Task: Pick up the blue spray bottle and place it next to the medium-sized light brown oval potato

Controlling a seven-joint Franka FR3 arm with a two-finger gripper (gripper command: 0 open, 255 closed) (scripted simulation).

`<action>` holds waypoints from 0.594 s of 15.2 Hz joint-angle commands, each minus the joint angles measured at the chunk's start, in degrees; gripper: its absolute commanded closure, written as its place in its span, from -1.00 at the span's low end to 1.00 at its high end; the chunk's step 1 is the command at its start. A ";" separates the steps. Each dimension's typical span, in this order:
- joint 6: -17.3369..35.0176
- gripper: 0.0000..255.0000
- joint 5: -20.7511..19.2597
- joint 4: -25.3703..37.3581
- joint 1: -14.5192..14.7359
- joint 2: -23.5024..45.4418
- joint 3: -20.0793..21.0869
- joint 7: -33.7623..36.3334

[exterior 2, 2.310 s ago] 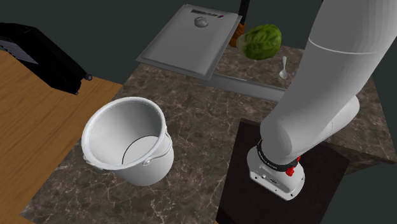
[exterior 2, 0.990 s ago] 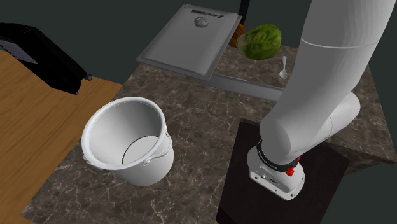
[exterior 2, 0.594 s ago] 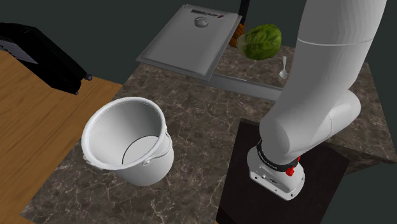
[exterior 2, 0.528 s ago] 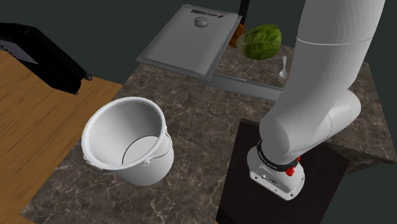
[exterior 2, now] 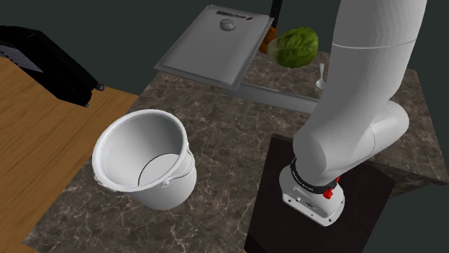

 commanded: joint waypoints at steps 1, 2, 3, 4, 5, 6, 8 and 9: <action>0.18 1.00 0.05 -0.36 -0.02 0.23 0.10 -0.01; 0.17 1.00 0.05 -0.36 -0.02 0.24 0.09 -0.02; 0.17 1.00 0.05 -0.36 -0.02 0.24 0.09 -0.02; 0.17 1.00 0.05 -0.36 -0.01 0.24 0.09 -0.02; 0.16 -1.00 0.08 -0.31 -0.05 0.28 0.11 -0.04; 0.18 -1.00 0.11 -0.29 -0.10 0.34 0.13 -0.08; 0.17 -1.00 0.09 -0.28 -0.12 0.33 0.11 -0.11; 0.17 -1.00 0.09 -0.28 -0.12 0.34 0.12 -0.11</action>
